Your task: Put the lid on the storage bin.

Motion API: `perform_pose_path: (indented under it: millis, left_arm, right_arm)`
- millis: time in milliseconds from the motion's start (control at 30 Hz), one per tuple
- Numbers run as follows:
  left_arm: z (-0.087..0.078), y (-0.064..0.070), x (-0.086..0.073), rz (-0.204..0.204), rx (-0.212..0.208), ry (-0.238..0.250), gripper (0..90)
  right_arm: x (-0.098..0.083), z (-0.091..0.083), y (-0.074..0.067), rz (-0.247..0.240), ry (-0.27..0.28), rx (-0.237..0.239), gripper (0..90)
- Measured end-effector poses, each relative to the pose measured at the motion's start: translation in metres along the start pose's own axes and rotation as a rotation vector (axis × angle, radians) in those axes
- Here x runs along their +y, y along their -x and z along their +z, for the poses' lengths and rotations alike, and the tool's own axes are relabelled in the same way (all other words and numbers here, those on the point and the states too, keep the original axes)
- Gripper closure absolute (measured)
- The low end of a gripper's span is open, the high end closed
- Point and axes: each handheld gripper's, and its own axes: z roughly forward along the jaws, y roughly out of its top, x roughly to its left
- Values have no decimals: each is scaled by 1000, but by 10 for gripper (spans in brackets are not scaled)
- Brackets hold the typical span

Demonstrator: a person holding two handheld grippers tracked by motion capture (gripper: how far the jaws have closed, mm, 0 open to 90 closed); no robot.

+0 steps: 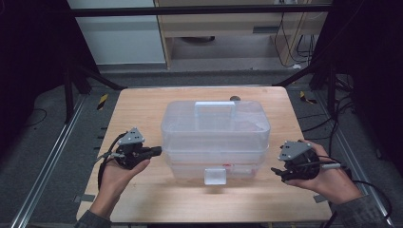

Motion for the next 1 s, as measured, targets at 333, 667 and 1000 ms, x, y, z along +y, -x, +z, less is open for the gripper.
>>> perform_pose_path:
  millis: [333,667,1000]
  left_arm:
    - [-7,-20,-8,-34,55,6,898]
    - [10,-48,-21,-16,159,-96,898]
    - [46,-86,-35,-67,189,-198,897]
  right_arm:
    - [-8,11,3,45,-13,-25,232]
    - [-23,33,23,143,-31,-71,210]
    - [-38,80,57,279,-76,-70,203]
